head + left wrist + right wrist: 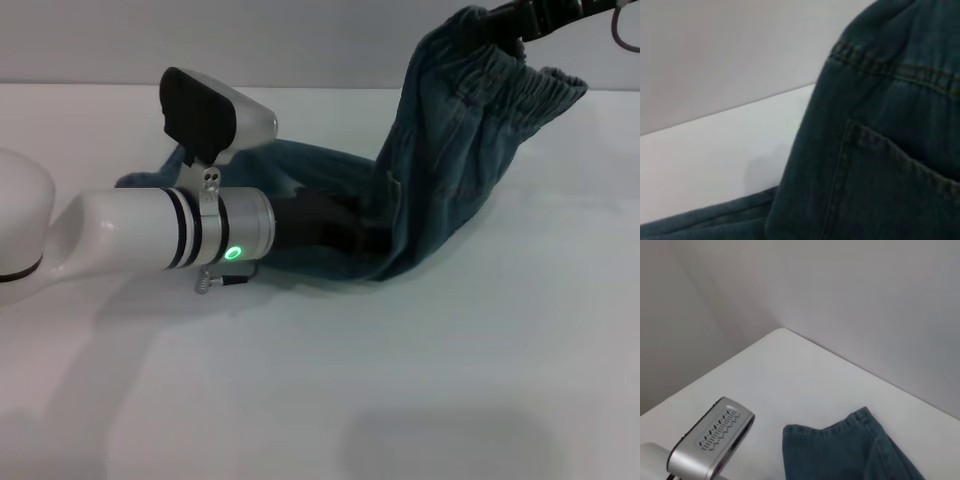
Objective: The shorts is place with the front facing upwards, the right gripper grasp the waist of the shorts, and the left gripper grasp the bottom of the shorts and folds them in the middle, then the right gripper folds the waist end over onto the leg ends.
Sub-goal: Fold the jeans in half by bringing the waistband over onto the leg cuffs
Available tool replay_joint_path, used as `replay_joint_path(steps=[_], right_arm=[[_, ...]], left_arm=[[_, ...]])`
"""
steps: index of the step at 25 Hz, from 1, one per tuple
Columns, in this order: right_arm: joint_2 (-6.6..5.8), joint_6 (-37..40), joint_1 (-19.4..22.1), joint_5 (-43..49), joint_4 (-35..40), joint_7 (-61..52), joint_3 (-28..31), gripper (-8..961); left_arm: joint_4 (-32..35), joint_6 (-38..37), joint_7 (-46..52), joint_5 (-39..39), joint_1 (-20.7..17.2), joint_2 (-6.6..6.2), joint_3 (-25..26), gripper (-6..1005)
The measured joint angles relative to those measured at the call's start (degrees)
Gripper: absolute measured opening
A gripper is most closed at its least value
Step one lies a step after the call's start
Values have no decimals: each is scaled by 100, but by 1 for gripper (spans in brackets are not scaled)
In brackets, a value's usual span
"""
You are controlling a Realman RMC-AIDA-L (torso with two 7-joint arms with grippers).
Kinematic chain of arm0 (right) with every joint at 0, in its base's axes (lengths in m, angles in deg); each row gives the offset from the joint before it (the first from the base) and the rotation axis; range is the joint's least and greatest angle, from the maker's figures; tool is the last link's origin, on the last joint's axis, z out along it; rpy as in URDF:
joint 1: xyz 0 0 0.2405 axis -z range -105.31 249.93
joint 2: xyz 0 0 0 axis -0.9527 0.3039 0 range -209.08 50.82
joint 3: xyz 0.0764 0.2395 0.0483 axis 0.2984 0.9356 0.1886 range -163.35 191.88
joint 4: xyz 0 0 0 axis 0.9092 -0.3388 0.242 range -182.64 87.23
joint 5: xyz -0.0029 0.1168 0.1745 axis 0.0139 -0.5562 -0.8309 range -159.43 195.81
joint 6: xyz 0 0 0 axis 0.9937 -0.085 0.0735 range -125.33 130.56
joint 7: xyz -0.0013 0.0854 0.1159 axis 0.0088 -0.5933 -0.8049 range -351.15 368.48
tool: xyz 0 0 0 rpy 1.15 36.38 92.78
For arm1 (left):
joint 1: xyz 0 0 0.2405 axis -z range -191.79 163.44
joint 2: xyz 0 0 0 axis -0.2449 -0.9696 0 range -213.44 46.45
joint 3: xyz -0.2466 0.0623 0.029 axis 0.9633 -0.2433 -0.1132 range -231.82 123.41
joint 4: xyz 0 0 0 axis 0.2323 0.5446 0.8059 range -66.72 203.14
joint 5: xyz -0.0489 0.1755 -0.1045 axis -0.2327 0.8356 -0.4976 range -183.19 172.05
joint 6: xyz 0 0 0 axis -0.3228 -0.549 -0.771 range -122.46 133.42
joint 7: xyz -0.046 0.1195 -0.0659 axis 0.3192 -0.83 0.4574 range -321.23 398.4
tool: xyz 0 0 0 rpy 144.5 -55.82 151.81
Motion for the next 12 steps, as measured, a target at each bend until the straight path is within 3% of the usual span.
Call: replay_joint_path(steps=[12], right_arm=[[0,199,-73,-57,20,-95,-2,4]], left_arm=[[240,-295,207,-48,30,0,-408,825]])
